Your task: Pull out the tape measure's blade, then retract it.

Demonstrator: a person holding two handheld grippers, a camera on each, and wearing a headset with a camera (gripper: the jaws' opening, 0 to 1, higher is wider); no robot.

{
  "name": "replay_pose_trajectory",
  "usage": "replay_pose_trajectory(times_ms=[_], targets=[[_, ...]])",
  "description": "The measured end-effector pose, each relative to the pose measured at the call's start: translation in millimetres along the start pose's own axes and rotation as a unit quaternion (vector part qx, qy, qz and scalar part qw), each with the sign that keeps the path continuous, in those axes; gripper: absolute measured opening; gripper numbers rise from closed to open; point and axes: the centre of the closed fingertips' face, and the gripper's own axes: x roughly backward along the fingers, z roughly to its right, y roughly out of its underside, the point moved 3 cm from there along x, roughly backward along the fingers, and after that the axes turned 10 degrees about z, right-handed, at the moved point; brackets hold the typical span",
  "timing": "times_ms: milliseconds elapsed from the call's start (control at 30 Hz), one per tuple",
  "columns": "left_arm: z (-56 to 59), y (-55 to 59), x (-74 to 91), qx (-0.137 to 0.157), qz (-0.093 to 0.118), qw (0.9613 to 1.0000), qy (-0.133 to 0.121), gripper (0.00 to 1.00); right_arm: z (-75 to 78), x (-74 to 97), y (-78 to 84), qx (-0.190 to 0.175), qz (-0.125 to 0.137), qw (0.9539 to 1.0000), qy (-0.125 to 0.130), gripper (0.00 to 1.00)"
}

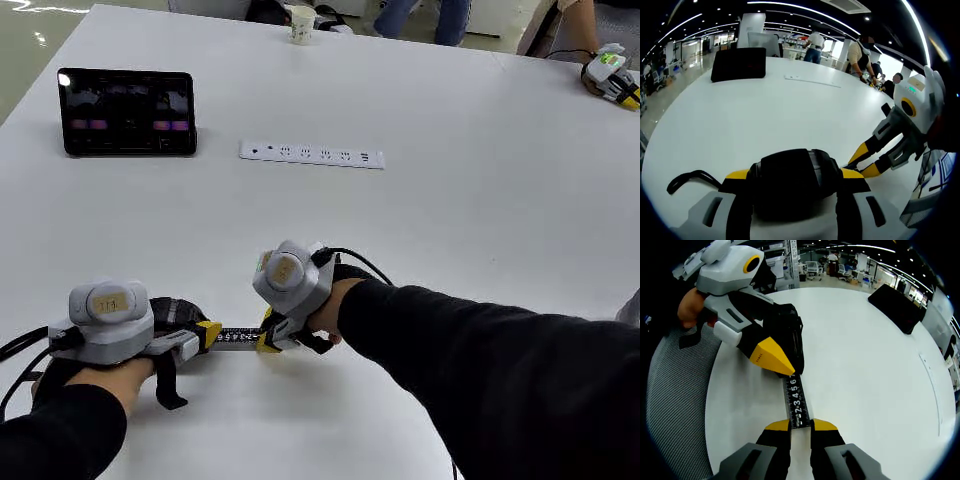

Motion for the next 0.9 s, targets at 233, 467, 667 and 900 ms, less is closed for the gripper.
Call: replay_pose_trajectory(times_ms=[233,467,667,900], targets=[[1.6,-0.5,1.6,0.0,0.0,1.0,0.0,0.63,-1.0,-1.5,-1.8,0.007,0.009,0.9999,-0.001,0.11],[2.3,-0.7,1.9,0.0,0.001,1.0,0.0,0.63,-0.4,-3.8,-4.8,-0.004,0.026,0.9996,-0.006,0.11],[1.4,-0.5,0.4,0.002,0.0,1.0,0.001,0.63,-1.3,-7.9,-7.6,-0.005,0.037,0.9993,-0.004,0.11],[0.8,-0.5,0.3,0.002,0.0,1.0,0.0,0.63,-0.9,-11.0,-10.2,-0.007,0.042,0.9991,-0.001,0.1]])
